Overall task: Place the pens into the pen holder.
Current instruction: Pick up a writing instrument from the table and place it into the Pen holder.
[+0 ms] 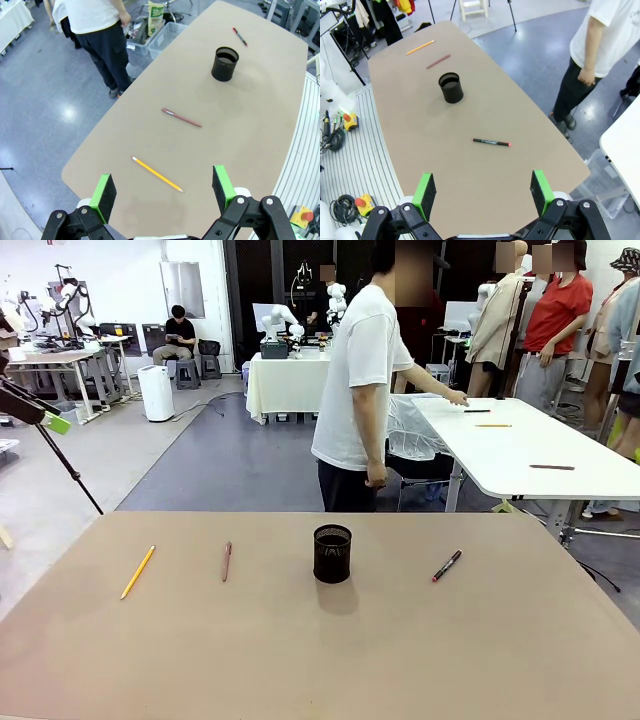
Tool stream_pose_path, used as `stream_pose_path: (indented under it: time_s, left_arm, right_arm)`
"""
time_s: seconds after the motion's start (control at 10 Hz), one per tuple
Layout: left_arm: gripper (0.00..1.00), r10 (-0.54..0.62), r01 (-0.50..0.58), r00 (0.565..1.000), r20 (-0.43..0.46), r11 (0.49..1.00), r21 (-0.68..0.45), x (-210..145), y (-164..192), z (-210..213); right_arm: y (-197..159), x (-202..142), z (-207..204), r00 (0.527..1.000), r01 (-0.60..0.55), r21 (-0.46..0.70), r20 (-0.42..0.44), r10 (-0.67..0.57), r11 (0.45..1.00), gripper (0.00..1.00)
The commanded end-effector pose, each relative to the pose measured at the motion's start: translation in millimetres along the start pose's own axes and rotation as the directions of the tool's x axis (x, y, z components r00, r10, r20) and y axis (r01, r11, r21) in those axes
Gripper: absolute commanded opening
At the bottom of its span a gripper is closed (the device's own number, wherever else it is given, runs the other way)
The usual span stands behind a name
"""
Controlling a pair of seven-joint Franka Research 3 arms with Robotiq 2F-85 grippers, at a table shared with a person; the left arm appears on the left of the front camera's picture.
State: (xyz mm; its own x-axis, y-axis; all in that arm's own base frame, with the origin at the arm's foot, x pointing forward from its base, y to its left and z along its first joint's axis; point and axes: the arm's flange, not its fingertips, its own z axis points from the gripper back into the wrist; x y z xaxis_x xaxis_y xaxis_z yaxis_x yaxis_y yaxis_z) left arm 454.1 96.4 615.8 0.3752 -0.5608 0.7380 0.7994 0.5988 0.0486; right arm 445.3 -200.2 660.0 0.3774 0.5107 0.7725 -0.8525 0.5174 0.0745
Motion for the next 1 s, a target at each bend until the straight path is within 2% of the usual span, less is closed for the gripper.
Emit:
stream_pose_path:
  time_s: [0.0, 0.2, 0.3, 0.4, 0.6, 0.7, 0.8, 0.9]
  left_arm:
    - [1.0, -0.002, 0.002, 1.0, 0.004, 1.0, -0.004, 0.6, -1.1, 0.9]
    - [1.0, 0.0, 0.0, 1.0, 0.0, 1.0, 0.0, 0.0, 0.0, 0.0]
    - [1.0, 0.029, -0.03, 0.998, -0.054, 0.999, -0.013, 4.4, -4.7, 3.7]
    - [1.0, 0.136, -0.135, 0.983, -0.125, 0.991, 0.015, 11.9, -15.9, -0.5]
    - [1.0, 0.23, -0.218, 0.953, -0.196, 0.972, 0.084, 18.5, -39.5, -2.1]
    - [1.0, 0.284, -0.254, 0.934, -0.218, 0.955, 0.156, 23.0, -52.1, -2.3]
    - [1.0, 0.399, -0.311, 0.885, -0.239, 0.89, 0.334, 27.5, -60.9, -8.0]
    - [1.0, 0.406, -0.288, 0.877, -0.259, 0.873, 0.392, 25.3, -67.7, -17.4]
  right_arm:
    - [3.7, 0.2, -0.7, 1.0, -0.009, 0.003, 0.007, 0.009, 1.0, 1.0]
    - [3.7, 0.2, -0.7, 1.0, -0.009, 0.003, 0.007, 0.009, 1.0, 1.0]
    - [3.7, 0.2, -0.7, 1.0, -0.009, 0.003, 0.007, 0.009, 1.0, 1.0]
    - [3.7, 0.2, -0.7, 1.0, -0.009, 0.003, 0.007, 0.009, 1.0, 1.0]
    - [3.7, 0.2, -0.7, 1.0, -0.009, 0.003, 0.007, 0.009, 1.0, 1.0]
    - [3.7, 0.2, -0.7, 1.0, -0.009, 0.003, 0.007, 0.009, 1.0, 1.0]
    - [3.7, 0.2, -0.7, 1.0, -0.009, 0.003, 0.007, 0.009, 1.0, 1.0]
    - [3.7, 0.2, -0.7, 1.0, -0.009, 0.003, 0.007, 0.009, 1.0, 1.0]
